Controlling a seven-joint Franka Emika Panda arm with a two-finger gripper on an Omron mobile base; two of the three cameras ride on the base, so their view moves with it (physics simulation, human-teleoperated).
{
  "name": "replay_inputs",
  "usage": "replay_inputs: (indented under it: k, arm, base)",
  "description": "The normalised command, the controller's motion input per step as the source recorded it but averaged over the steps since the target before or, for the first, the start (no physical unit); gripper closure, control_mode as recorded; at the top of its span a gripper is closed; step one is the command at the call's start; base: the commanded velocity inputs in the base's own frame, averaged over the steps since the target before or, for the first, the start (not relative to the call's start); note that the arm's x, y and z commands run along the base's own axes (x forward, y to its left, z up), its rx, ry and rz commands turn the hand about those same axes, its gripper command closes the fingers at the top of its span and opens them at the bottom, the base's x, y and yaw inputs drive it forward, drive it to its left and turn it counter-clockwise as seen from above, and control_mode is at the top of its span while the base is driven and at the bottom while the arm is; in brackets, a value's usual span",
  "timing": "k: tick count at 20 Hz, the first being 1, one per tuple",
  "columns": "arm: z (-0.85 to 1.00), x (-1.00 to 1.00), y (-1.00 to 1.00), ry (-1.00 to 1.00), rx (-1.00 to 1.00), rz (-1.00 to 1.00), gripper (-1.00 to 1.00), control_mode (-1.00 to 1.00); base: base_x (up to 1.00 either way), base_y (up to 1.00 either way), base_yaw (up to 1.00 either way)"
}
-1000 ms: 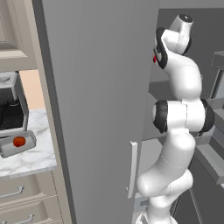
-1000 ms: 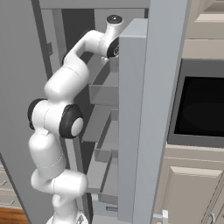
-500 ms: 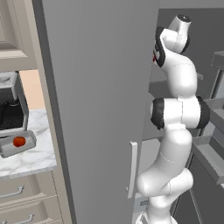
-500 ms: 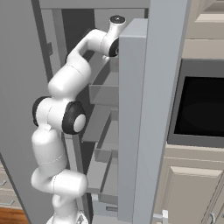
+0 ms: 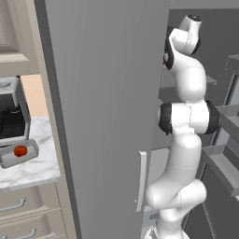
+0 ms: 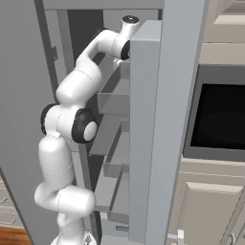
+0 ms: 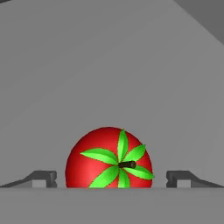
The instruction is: Take the tomato and tomato out of the freezer and place them in the tupperware container on the counter. Then put the tupperware containing the vegetables back in the freezer.
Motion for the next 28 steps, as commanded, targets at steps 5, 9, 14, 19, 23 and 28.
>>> replay_inputs:
  k: [5,9,14,19,23,28]
  arm:
    - [-0.20,0.00,0.15,0.07,0.00,0.00,1.00,-1.00]
    - [-0.19,-0.04,0.08,0.05,0.02,0.00,1.00,-1.00]
    - [-0.01,-0.47,0.05,0.00,0.00,0.00,1.00,-1.00]
    - [-0.11,-0.82,0.08,-0.03,0.00,0.00,1.00,-1.00]
    - [-0.21,-0.90,0.13,-0.04,0.00,0.00,1.00,-1.00]
    - [-0.32,-1.00,0.24,-0.06,0.00,0.00,1.00,-1.00]
  base:
    - [0.00,0.00,0.00]
    - [0.00,0.00,0.00]
    - [0.00,0.00,0.00]
    - [0.00,0.00,0.00]
    - [0.00,0.00,0.00]
    - [0.00,0.00,0.00]
